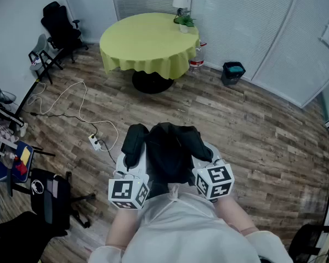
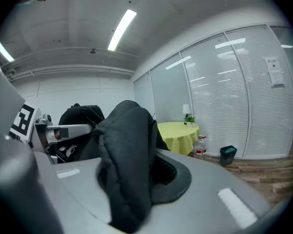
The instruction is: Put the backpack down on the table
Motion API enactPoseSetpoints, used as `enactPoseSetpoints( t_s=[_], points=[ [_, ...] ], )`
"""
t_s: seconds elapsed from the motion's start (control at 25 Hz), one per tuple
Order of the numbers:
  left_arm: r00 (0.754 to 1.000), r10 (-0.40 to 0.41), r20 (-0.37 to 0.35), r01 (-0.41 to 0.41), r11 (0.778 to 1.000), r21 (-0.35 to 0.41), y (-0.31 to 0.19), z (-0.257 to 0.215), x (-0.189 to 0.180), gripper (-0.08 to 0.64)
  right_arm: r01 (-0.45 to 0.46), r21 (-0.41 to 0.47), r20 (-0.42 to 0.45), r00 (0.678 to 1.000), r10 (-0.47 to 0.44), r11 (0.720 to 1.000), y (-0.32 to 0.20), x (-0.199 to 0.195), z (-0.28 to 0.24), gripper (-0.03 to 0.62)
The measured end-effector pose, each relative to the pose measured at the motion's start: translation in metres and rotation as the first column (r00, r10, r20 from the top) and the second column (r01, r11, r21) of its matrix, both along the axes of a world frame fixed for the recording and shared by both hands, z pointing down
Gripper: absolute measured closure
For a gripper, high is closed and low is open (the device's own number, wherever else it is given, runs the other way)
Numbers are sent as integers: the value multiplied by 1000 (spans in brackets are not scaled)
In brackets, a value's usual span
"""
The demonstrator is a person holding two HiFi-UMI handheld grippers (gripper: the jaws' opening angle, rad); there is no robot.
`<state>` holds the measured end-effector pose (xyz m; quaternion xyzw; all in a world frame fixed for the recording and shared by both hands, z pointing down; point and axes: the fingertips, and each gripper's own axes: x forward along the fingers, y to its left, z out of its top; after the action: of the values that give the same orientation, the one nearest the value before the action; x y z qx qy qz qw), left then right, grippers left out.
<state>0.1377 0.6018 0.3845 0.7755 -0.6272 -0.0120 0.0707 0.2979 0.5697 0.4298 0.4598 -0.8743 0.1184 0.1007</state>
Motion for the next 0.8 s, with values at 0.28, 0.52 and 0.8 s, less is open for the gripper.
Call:
enactPoseSetpoints(
  t_s=[0.28, 0.52, 0.8],
  points=[
    [1000, -4, -16, 4, 1000, -22, -1, 9, -13, 531, 0, -21, -6, 1000, 0, 1000, -4, -12, 8, 563],
    [999, -22, -32, 20, 999, -50, -7, 20, -26, 531, -8, -55, -2, 1000, 8, 998, -13, -20, 18, 563],
    [999, -13, -31, 9, 994, -110, -41, 38, -37, 531, -19, -121, 20, 1000, 22, 992, -44, -28, 38, 563]
  ],
)
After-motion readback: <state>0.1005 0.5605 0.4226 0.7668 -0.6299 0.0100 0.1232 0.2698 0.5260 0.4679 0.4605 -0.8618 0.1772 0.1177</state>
